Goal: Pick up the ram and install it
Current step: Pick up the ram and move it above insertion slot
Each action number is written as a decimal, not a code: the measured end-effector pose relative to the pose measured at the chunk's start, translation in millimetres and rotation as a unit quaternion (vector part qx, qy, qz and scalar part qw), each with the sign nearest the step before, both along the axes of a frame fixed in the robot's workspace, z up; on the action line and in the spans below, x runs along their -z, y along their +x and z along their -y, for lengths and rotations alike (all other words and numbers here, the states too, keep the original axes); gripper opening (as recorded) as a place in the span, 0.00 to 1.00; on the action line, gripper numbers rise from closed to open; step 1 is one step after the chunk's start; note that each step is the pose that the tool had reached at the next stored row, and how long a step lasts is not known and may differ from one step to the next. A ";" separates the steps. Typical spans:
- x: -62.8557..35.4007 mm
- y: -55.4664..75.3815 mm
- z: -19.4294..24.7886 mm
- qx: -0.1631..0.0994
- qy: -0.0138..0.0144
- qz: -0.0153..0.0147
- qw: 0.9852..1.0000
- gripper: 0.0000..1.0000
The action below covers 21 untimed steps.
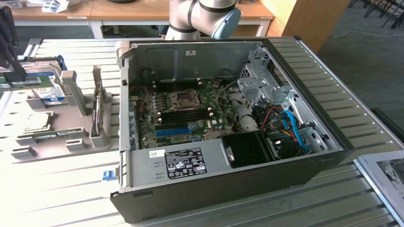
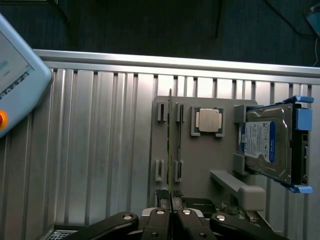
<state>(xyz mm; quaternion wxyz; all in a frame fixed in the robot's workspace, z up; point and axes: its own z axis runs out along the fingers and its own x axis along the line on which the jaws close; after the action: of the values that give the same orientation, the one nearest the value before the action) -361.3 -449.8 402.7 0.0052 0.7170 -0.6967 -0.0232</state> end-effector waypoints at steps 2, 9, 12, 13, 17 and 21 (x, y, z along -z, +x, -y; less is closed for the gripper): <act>-2.3 0.2 0.0 0.000 0.000 0.000 1.000 0.12; -9.9 0.8 0.0 0.000 0.000 0.000 1.000 0.12; -10.7 0.8 0.0 0.001 0.000 0.000 1.000 0.12; -10.7 0.8 0.0 0.001 0.000 0.000 1.000 0.12; -10.8 0.8 0.0 0.001 0.000 0.000 1.000 0.12; -10.9 1.7 0.1 0.000 0.000 0.000 1.000 0.12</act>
<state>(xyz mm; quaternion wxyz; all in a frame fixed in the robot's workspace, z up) -359.6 -449.9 413.5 0.0053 0.7166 -0.6970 -0.0232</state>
